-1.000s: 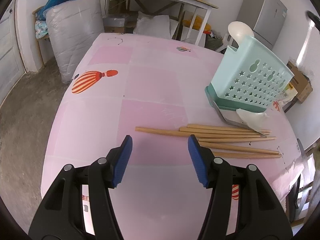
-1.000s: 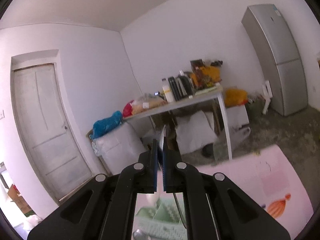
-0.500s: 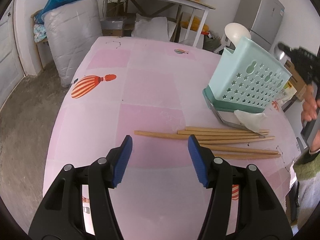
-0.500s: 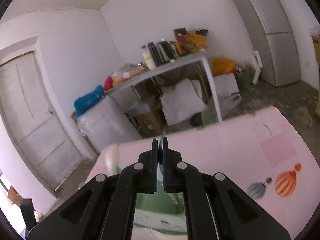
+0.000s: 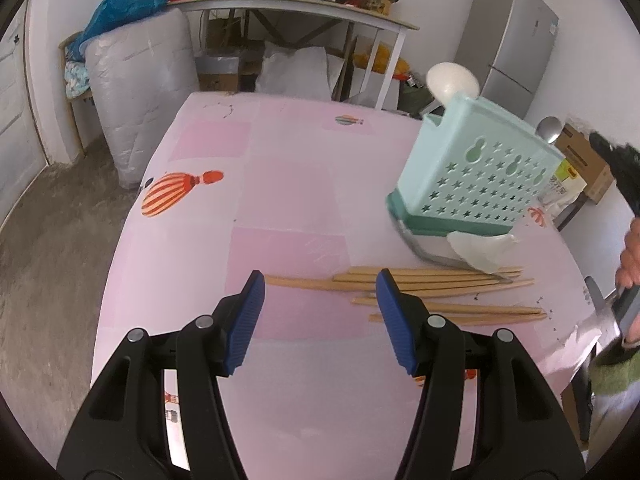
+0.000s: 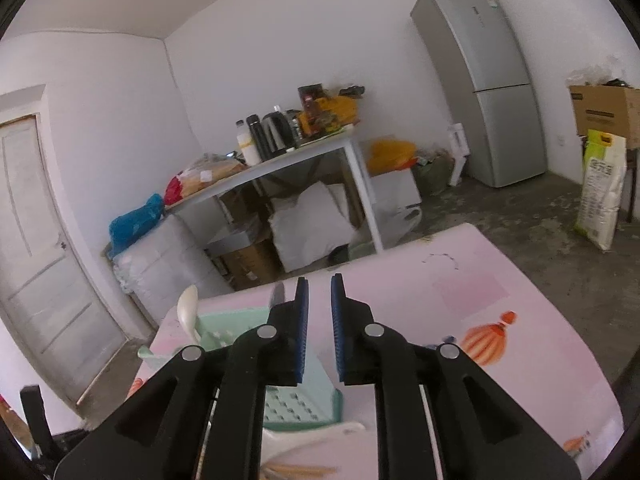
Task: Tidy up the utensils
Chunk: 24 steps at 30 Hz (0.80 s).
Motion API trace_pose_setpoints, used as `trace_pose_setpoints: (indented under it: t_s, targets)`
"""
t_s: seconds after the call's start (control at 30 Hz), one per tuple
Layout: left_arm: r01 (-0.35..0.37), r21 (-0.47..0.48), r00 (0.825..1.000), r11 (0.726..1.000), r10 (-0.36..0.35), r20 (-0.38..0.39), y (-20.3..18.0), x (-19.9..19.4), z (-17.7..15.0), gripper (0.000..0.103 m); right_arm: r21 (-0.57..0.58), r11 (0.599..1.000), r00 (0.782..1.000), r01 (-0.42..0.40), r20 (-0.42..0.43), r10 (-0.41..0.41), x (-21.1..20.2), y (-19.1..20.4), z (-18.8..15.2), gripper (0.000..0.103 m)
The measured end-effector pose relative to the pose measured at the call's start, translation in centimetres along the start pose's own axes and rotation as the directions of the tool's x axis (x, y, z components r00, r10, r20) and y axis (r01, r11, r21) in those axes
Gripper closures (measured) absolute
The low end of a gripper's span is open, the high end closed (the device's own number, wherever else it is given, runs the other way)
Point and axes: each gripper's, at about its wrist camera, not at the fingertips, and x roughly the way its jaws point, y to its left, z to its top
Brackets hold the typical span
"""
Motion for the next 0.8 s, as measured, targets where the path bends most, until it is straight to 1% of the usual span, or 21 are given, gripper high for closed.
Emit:
trace_pose_setpoints:
  t_s: [0.1, 0.17, 0.23, 0.27, 0.33, 0.4, 0.43, 0.5, 0.57, 0.67, 0.73, 0.8]
  targets:
    - [0.014, 0.017, 1.000, 1.000, -0.014, 0.015, -0.8, -0.2, 0.4, 0.048, 0.002, 1.000, 1.000, 0.022, -0.005, -0.022, -1.9, -0.5, -1.2, 0.091]
    - [0.023, 0.025, 1.000, 0.999, -0.023, 0.016, -1.2, -0.1, 0.5, 0.048, 0.011, 1.000, 0.999, 0.025, -0.024, -0.024, -3.0, -0.8, -2.3, 0.089]
    - [0.031, 0.032, 0.999, 0.999, -0.031, 0.014, -1.5, 0.1, 0.8, 0.048, 0.017, 1.000, 0.998, 0.016, -0.059, -0.015, -3.4, -0.9, -3.6, 0.083]
    - [0.034, 0.034, 0.999, 0.999, -0.035, 0.013, -1.7, 0.2, 0.8, 0.048, 0.024, 1.000, 0.996, 0.006, -0.088, -0.004, -3.6, -0.8, -4.7, 0.082]
    - [0.046, 0.038, 0.999, 0.998, -0.047, 0.008, -2.3, 0.4, 1.1, 0.048, 0.027, 0.999, 0.989, -0.023, -0.144, 0.026, -3.5, -0.5, -6.4, 0.074]
    - [0.055, 0.039, 0.998, 0.998, -0.056, 0.003, -2.8, 0.6, 1.3, 0.048, 0.022, 0.999, 0.977, -0.043, -0.206, 0.047, -3.0, 0.2, -8.5, 0.071]
    - [0.065, 0.040, 0.998, 0.997, -0.065, -0.001, -3.1, 0.7, 1.4, 0.048, 0.015, 0.998, 0.967, -0.060, -0.246, 0.062, -2.6, 0.7, -9.8, 0.071]
    - [0.081, 0.043, 0.997, 0.996, -0.081, -0.007, -3.6, 0.8, 1.5, 0.048, 0.007, 0.997, 0.956, -0.072, -0.285, 0.071, -2.0, 1.3, -11.2, 0.071]
    - [0.118, 0.042, 0.993, 0.992, -0.117, -0.020, -4.3, 1.0, 1.6, 0.048, 0.016, 0.996, 0.946, -0.085, -0.312, 0.086, -1.6, 1.6, -12.2, 0.071]
    - [0.178, 0.032, 0.983, 0.983, -0.177, -0.050, -5.2, 1.7, 1.8, 0.049, 0.020, 0.996, 0.940, -0.088, -0.328, 0.090, -1.2, 1.5, -12.8, 0.070]
    - [0.200, 0.031, 0.978, 0.979, -0.198, -0.065, -5.7, 2.2, 2.0, 0.050, 0.019, 0.996, 0.937, -0.087, -0.338, 0.088, -0.9, 1.4, -13.0, 0.070]
    - [0.198, 0.040, 0.978, 0.979, -0.195, -0.067, -6.1, 2.6, 2.3, 0.050, 0.013, 0.996, 0.934, -0.092, -0.344, 0.091, -0.9, 1.4, -13.1, 0.070]
